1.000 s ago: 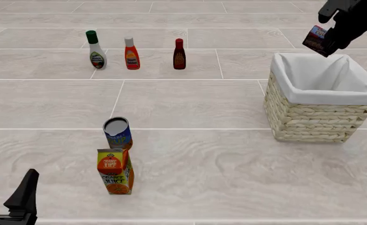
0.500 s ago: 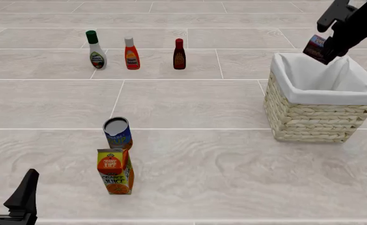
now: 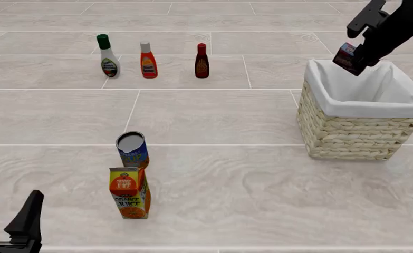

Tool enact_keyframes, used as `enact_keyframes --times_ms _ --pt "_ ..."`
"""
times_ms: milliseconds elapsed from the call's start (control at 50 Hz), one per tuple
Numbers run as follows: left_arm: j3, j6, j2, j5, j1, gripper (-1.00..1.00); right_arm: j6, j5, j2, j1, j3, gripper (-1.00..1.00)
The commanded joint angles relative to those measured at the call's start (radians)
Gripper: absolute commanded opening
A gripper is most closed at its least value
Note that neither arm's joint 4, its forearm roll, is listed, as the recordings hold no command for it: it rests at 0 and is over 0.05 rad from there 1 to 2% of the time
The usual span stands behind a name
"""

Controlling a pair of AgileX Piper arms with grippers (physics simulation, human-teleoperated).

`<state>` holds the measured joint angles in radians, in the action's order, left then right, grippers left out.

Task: Pick the chocolate pudding and place it in the basket.

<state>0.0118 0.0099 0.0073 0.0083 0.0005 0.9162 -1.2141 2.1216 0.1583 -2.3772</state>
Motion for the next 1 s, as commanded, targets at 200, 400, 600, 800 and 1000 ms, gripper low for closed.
enact_keyframes --times_ms 200,400,600,800,1000 --pt "-0.003 -0.001 -0.002 -0.002 0.0 1.0 -0.024 -0.004 0.054 0.021 -0.039 -1.0" --pt "-0.003 -0.002 -0.002 -0.002 0.0 1.0 -0.014 0.005 0.074 0.032 -0.037 -1.0" --pt "-0.003 -0.002 -0.002 -0.002 0.001 1.0 -0.014 0.014 0.09 0.036 -0.036 -1.0" --pt "-0.003 -0.002 -0.002 -0.002 0.0 1.0 -0.01 0.034 0.101 0.043 -0.018 -1.0" --pt "-0.003 -0.002 -0.002 -0.003 0.0 1.0 -0.01 0.062 0.092 0.045 0.031 -1.0"
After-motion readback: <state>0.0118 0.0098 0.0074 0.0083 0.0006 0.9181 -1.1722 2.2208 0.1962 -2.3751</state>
